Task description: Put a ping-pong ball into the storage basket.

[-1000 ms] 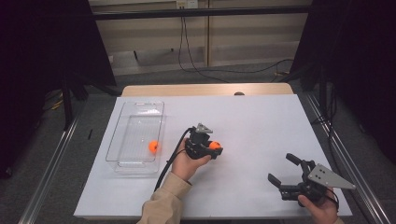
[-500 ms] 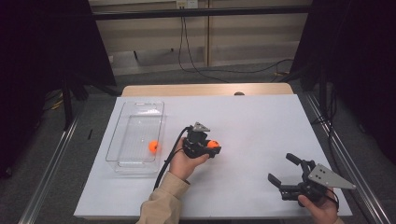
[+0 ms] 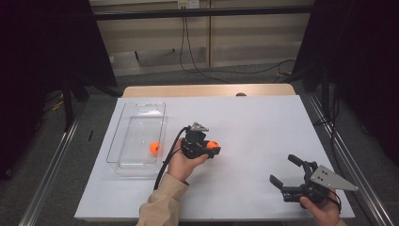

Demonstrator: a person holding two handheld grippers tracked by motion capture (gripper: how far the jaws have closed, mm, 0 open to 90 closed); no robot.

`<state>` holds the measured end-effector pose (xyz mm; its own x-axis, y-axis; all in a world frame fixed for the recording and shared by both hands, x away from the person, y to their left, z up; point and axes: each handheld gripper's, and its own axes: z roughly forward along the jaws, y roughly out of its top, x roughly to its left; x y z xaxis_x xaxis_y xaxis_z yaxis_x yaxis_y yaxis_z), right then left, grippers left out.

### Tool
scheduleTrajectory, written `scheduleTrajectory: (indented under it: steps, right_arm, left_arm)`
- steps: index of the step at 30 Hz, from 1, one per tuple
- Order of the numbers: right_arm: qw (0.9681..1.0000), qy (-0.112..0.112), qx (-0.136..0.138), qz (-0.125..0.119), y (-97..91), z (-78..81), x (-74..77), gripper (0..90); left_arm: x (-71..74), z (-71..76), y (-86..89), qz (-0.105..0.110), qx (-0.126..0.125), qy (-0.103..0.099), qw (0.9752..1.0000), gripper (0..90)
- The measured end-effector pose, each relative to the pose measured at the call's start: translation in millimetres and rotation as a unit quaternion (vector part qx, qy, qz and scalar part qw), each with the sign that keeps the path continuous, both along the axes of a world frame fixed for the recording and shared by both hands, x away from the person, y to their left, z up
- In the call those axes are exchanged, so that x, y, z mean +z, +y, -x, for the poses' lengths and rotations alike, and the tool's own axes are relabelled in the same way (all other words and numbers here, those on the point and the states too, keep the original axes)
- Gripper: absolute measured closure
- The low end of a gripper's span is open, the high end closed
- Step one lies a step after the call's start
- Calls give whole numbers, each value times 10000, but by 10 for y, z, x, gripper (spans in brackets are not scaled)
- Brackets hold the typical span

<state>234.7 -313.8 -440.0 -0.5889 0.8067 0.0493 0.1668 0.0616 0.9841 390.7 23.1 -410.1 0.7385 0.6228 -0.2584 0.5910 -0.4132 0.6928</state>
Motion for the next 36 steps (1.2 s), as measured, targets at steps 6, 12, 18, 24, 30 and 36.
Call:
scheduleTrajectory:
  steps: [6,12,18,24,30,36]
  right_arm:
    - [10000,6,13,-6,0,1,-3,30]
    - [10000,15,19,-14,-2,-4,-3,30]
    - [10000,17,23,-21,7,-5,-4,30]
    - [10000,19,9,-17,4,-2,-4,30]
    - [10000,2,-5,-20,-1,0,-2,30]
    - [10000,11,6,-15,3,-1,-3,30]
  left_arm:
    - [27,-7,36,27,42,24,10000,509]
    - [75,-11,96,37,103,63,9999,509]
    - [108,-16,146,98,165,82,9998,509]
    - [133,-27,194,119,200,122,9997,508]
    - [157,-37,244,131,241,131,9995,509]
    - [163,-47,270,129,248,176,9995,509]
